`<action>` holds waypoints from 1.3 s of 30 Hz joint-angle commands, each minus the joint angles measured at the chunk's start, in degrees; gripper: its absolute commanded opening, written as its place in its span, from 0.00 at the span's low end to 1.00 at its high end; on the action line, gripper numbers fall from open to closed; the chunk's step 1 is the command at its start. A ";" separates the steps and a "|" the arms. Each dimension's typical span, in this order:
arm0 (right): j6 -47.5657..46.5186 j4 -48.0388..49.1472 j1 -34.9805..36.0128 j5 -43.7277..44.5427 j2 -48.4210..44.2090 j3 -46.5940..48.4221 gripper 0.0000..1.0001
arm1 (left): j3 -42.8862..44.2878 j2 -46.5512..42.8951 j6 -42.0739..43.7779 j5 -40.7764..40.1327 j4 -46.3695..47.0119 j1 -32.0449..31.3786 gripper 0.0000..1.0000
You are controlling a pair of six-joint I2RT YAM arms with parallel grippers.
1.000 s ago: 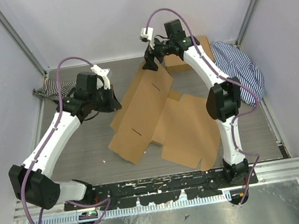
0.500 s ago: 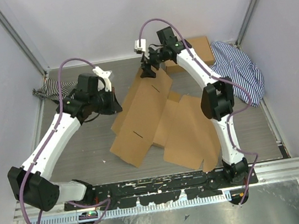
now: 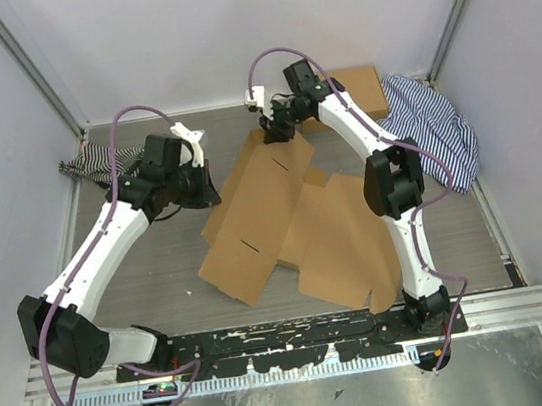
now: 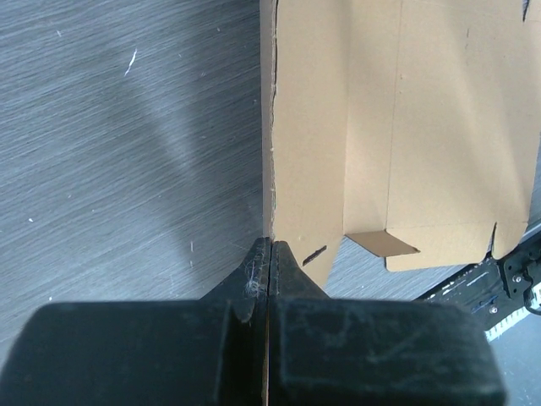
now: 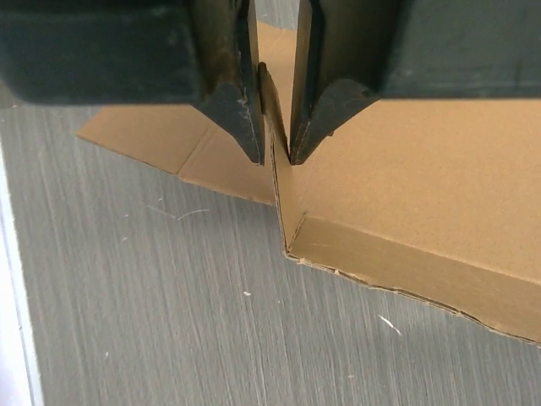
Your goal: Fold the paper box
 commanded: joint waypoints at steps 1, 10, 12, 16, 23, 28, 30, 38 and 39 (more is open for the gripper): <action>4.47 0.32 1.41 2.54 -5.02 -0.30 0.21 | 1.98 1.34 0.24 -0.77 0.66 -0.36 0.00; 32.05 9.07 5.66 13.87 -5.65 -2.62 0.01 | 8.13 9.69 -2.40 -10.27 -1.84 -0.39 0.11; 37.48 9.86 6.08 17.43 -5.51 -2.86 0.01 | 9.92 11.64 -3.29 -12.50 -2.98 -0.39 0.20; 46.79 10.11 6.29 23.77 -5.64 -4.04 0.01 | 13.22 13.28 -5.10 -18.87 -4.97 -0.32 0.38; 56.83 16.78 6.25 27.21 -10.25 -16.93 0.01 | 15.59 10.80 -7.40 -24.43 -7.86 0.65 0.70; 66.49 19.08 6.30 32.18 -11.49 -21.19 0.01 | 12.41 7.43 -9.01 -18.53 -6.79 5.60 0.71; 67.79 19.90 6.32 34.28 -12.38 -22.38 0.01 | 10.79 6.62 -8.63 -16.10 -5.93 6.26 0.70; 66.16 18.90 6.34 37.58 -12.66 -21.00 0.01 | 9.39 6.58 -8.87 -6.54 -8.51 5.92 0.63; 65.97 18.71 6.33 37.87 -12.67 -20.68 0.01 | 9.26 6.10 -8.89 -5.81 -9.10 5.60 0.63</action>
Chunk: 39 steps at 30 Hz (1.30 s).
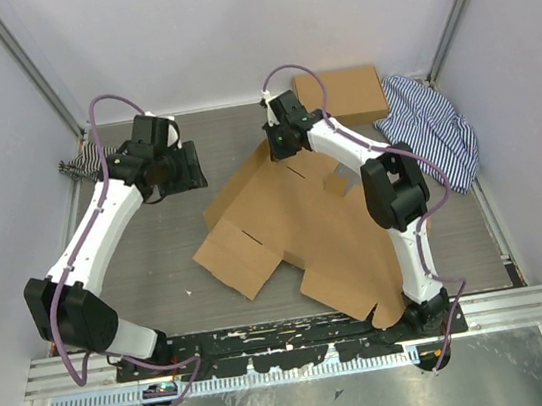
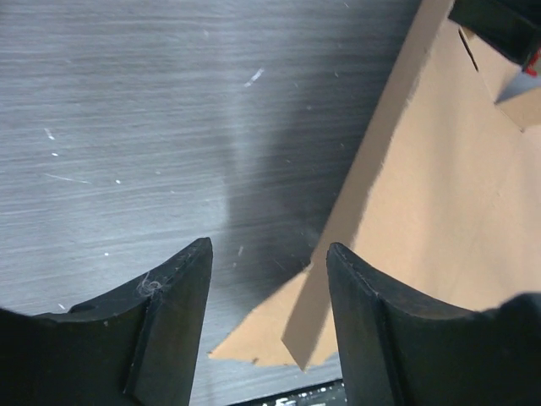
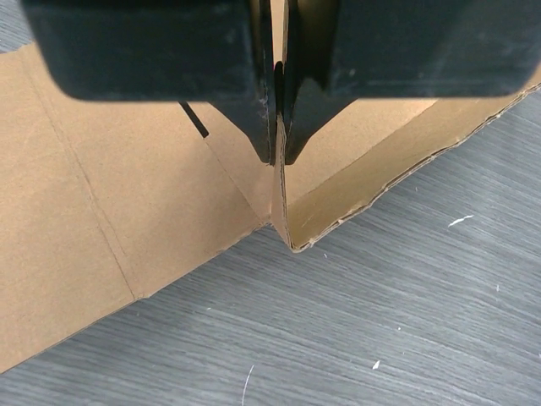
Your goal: Fold the paper box
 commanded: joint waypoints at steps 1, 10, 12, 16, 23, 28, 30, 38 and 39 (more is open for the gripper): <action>1.18 1.60 -0.11 2.59 -4.89 2.55 0.01 | -1.13 -1.61 -0.67 6.65 -2.33 -1.09 0.62; 0.09 0.78 -0.17 3.59 -4.06 5.31 0.01 | -3.94 -3.10 0.92 5.13 -5.76 -2.88 0.62; 0.06 0.60 -0.15 3.58 -4.00 5.61 0.01 | -3.90 -2.26 1.41 5.42 -6.26 -3.28 0.61; -0.20 0.63 -0.22 3.32 -4.40 5.75 0.01 | -3.84 -0.60 1.97 2.79 -6.59 -3.79 0.59; -0.53 0.44 -0.17 3.29 -5.76 3.85 0.01 | -1.89 2.11 2.57 0.30 -6.81 -3.86 0.42; 0.14 0.46 -0.21 4.02 -6.97 1.86 0.01 | -1.34 4.87 -0.02 -2.17 -6.51 -3.77 0.10; 1.38 0.36 -0.20 5.15 -7.59 0.87 0.01 | -1.19 5.59 -2.10 -3.96 -5.52 -3.82 0.05; 9.94 0.76 0.30 9.60 -10.55 -4.22 0.01 | 2.97 11.13 -8.29 -5.57 -2.48 -3.81 0.05; 11.21 1.08 0.52 9.85 -10.96 -5.12 0.01 | 3.38 11.90 -8.78 -5.76 -1.94 -3.81 0.05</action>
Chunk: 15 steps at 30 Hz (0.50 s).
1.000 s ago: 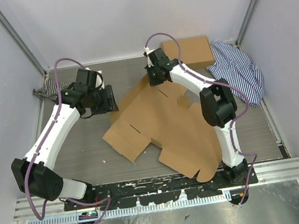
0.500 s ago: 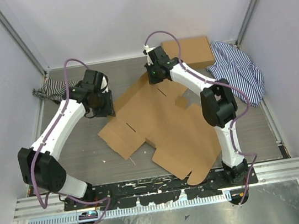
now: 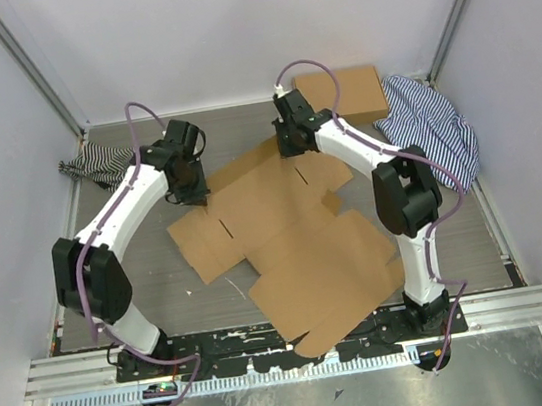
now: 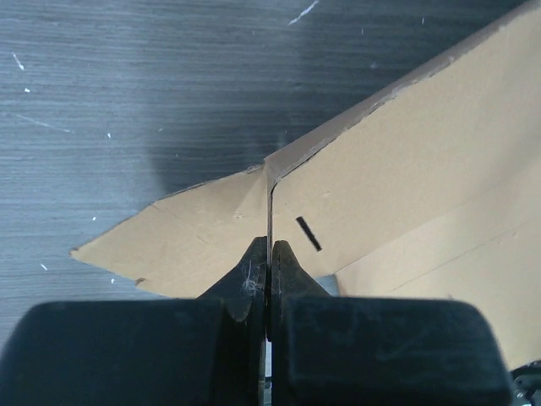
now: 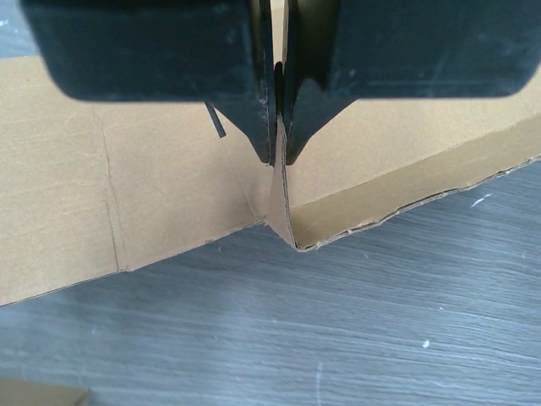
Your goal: Fold the paper box
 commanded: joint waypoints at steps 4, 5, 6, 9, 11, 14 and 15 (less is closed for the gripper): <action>9.08 2.42 1.57 3.70 -6.93 -5.60 0.01 | 5.39 5.02 -4.86 -1.60 4.35 -0.01 0.06; 9.52 2.95 1.77 3.83 -7.31 -6.82 0.01 | 5.49 5.56 -5.12 -1.53 4.57 0.01 0.06; 9.98 3.56 1.96 4.11 -7.74 -8.17 0.01 | 5.28 6.03 -5.43 -1.45 4.86 0.02 0.06; 11.19 6.50 2.67 6.05 -10.02 -13.24 0.01 | 2.99 6.31 -6.87 -1.27 6.47 0.02 0.08; 11.76 8.39 3.06 7.62 -11.19 -16.21 0.01 | 0.79 5.95 -8.09 -0.74 9.05 0.02 0.10; 12.11 10.82 3.84 9.46 -12.17 -19.42 0.01 | -1.75 5.79 -10.14 0.25 11.31 0.02 0.17; 12.02 11.34 4.11 9.89 -12.34 -20.04 0.01 | -2.30 5.88 -10.92 0.43 11.93 0.02 0.19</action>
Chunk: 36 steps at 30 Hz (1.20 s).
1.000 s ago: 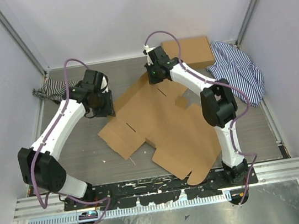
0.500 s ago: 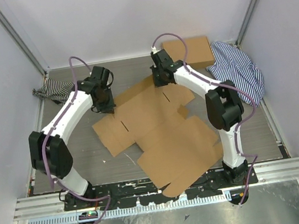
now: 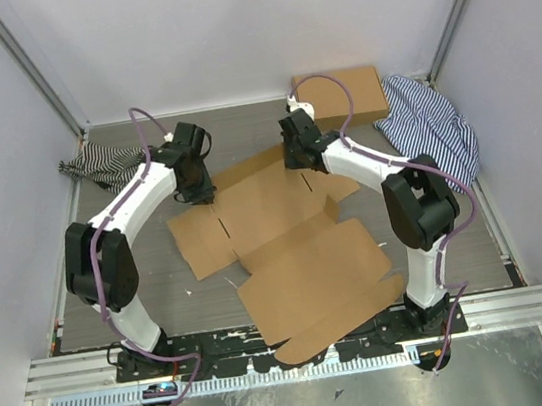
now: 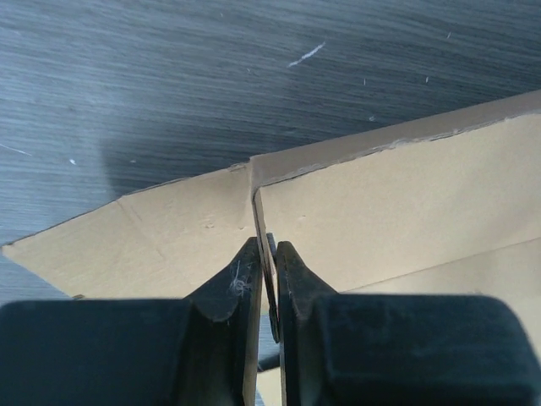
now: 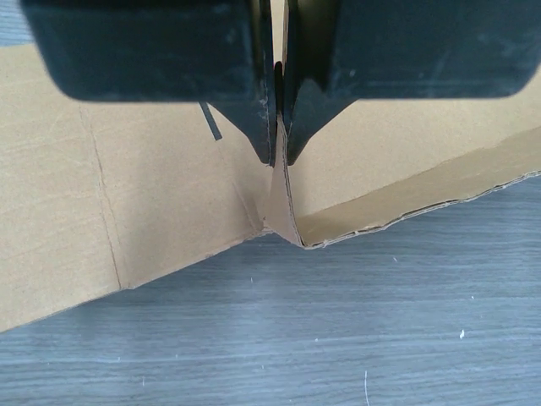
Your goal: Fold the paper box
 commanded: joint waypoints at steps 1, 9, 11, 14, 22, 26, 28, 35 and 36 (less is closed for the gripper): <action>2.93 1.09 2.56 0.89 -3.79 -3.48 0.01 | -2.98 -0.05 -4.98 2.58 6.88 -0.20 0.20; 0.94 0.10 2.61 3.57 -0.66 -0.24 0.01 | -1.44 3.32 -9.07 3.57 8.86 -0.28 0.27; 0.35 -0.06 2.41 3.63 0.08 0.09 0.01 | -0.56 3.95 -8.21 3.24 7.43 -0.29 0.30; -0.11 0.13 2.08 3.83 0.63 -0.34 0.01 | -1.00 3.66 -6.87 1.34 5.69 -0.29 0.34; 0.70 2.97 1.78 3.02 1.01 -2.19 0.01 | -4.50 2.38 -9.25 -3.11 8.23 -0.20 0.40; 1.06 2.58 1.77 2.47 1.55 -1.37 0.01 | -4.61 2.73 -11.06 -2.04 11.03 -0.19 0.39; 1.02 1.96 1.62 2.72 1.77 -0.84 0.01 | -4.29 2.63 -11.20 -1.36 10.78 -0.25 0.39; 0.10 3.23 0.40 3.34 0.88 -2.49 0.01 | -7.80 -3.81 -10.02 0.34 8.79 -0.20 0.48; -0.88 3.68 0.10 3.25 0.53 -2.97 0.01 | -8.59 -5.29 -9.71 0.35 8.39 -0.28 0.51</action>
